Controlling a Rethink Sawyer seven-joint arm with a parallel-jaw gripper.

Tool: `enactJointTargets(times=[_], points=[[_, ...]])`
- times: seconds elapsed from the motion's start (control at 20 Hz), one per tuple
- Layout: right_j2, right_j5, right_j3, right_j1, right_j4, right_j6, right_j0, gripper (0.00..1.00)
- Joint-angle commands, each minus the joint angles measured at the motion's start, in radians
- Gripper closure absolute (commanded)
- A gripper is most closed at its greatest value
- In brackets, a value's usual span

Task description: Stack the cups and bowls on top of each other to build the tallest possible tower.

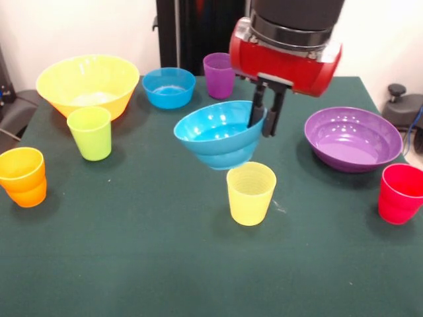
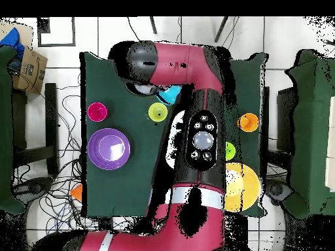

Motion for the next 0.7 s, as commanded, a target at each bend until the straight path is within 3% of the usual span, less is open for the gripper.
enactJointTargets(times=[0.05, 0.7], points=[[0.008, 0.087, -0.055, 0.103, 0.001, 0.212, 0.049, 1.0], [-0.052, 0.083, -0.114, 0.171, -0.011, 0.205, 0.097, 1.0]])
